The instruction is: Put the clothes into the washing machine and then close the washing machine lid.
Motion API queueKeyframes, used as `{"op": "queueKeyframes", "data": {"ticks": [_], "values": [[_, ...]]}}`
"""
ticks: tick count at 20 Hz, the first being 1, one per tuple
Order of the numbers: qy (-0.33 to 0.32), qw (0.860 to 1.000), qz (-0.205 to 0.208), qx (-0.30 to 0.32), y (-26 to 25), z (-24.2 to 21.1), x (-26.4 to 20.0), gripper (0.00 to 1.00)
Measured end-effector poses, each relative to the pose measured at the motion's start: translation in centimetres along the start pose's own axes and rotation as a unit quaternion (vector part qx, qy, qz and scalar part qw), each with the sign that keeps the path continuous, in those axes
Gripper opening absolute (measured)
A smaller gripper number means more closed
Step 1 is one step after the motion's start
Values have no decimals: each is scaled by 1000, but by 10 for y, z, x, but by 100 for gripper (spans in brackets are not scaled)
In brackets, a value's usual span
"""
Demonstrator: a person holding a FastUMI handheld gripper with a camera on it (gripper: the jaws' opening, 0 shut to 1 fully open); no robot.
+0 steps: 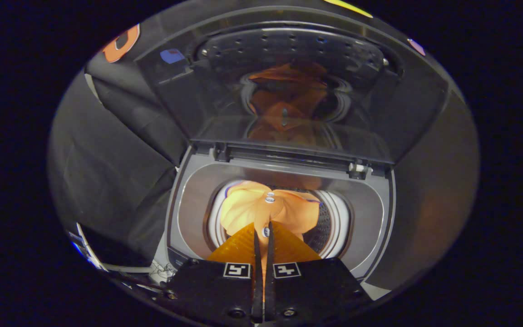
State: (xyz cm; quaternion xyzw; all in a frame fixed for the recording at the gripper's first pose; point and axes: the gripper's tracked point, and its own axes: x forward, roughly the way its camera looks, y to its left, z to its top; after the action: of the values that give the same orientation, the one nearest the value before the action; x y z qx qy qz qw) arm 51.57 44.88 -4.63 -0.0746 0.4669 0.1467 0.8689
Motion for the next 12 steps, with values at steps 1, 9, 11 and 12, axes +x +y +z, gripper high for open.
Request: {"op": "queueKeyframes", "data": {"ticks": [1, 9, 11, 12], "values": [[3, 1000, 0, 7, -1, -1, 2, 5], [11, 1000, -7, 17, -7, -5, 9, 28], [4, 1000, -7, 16, -3, -2, 10, 67], [2, 1000, -8, 12, -4, -1, 9, 86]]}}
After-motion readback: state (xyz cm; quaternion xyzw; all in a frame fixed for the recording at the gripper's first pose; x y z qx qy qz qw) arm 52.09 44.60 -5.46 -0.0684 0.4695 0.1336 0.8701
